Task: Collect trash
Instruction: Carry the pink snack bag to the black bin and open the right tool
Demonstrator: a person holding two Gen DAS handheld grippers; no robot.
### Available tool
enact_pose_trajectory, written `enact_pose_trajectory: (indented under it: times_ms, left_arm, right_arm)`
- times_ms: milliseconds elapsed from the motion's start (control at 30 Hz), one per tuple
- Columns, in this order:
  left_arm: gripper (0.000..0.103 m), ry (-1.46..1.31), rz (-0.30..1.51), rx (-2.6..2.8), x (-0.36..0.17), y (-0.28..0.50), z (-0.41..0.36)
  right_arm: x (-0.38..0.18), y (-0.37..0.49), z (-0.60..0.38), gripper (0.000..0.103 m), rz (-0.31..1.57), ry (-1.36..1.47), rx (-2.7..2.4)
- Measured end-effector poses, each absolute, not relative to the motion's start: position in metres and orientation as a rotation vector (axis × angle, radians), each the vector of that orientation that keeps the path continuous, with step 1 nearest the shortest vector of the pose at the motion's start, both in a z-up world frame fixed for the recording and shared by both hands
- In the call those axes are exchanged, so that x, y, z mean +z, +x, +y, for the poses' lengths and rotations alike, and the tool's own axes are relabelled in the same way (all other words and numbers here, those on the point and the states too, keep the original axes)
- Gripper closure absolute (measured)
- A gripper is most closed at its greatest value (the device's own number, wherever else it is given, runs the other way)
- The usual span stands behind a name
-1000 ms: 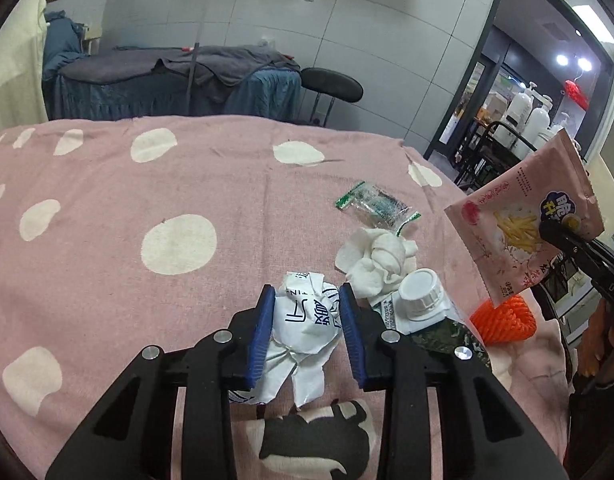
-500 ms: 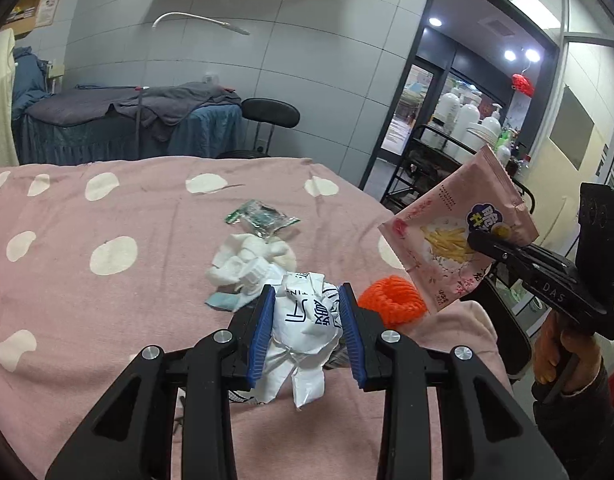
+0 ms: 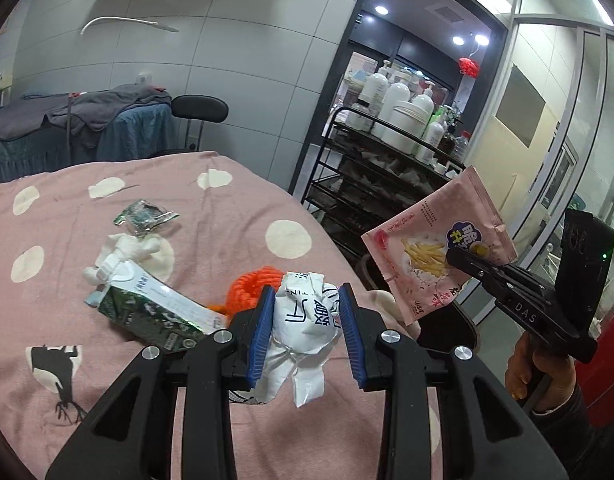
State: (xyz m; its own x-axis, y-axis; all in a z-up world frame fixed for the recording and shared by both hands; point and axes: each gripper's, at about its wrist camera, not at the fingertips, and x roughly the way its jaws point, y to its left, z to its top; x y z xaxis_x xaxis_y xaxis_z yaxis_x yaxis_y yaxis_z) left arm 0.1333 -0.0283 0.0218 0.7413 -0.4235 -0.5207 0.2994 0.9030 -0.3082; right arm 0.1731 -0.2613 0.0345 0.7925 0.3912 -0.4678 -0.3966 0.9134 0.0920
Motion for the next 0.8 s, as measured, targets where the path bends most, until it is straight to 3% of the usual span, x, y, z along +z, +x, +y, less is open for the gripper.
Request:
enact_pose_trajectory:
  times_ms: [800]
  left_arm:
    - [0.07, -0.153, 0.676, -0.572, 0.016, 0.139, -0.105]
  right_arm:
    - [-0.039, 0.203, -0.354, 0.099, 0.694, 0.02, 0.06]
